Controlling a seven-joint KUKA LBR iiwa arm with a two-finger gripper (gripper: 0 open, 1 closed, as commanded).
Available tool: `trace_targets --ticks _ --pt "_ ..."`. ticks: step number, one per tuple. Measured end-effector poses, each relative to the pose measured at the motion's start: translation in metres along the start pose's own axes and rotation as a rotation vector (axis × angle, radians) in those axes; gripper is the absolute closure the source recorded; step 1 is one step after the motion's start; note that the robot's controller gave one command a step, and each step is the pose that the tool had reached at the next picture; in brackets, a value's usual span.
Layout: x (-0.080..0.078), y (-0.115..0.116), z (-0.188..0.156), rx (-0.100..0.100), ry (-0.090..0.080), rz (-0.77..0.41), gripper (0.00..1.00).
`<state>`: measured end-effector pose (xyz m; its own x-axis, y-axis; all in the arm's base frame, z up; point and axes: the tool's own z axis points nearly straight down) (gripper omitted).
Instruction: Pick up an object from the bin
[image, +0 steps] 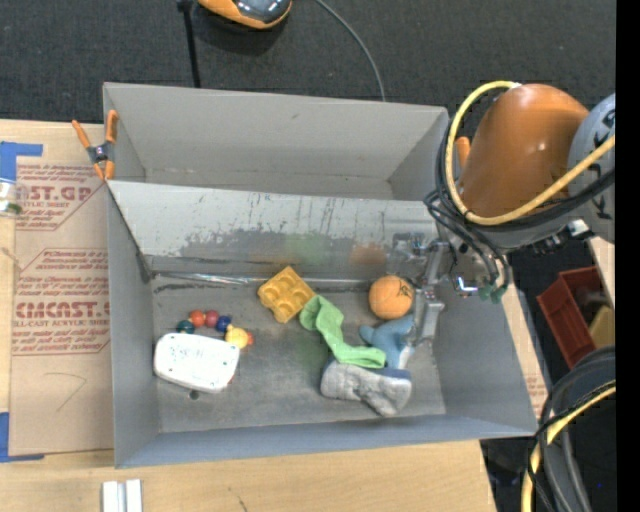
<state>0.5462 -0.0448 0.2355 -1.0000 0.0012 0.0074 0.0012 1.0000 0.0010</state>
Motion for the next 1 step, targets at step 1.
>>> trace_targets --ticks 1 --pt "-0.0014 0.0001 -0.0041 0.001 -0.007 -0.001 0.00"
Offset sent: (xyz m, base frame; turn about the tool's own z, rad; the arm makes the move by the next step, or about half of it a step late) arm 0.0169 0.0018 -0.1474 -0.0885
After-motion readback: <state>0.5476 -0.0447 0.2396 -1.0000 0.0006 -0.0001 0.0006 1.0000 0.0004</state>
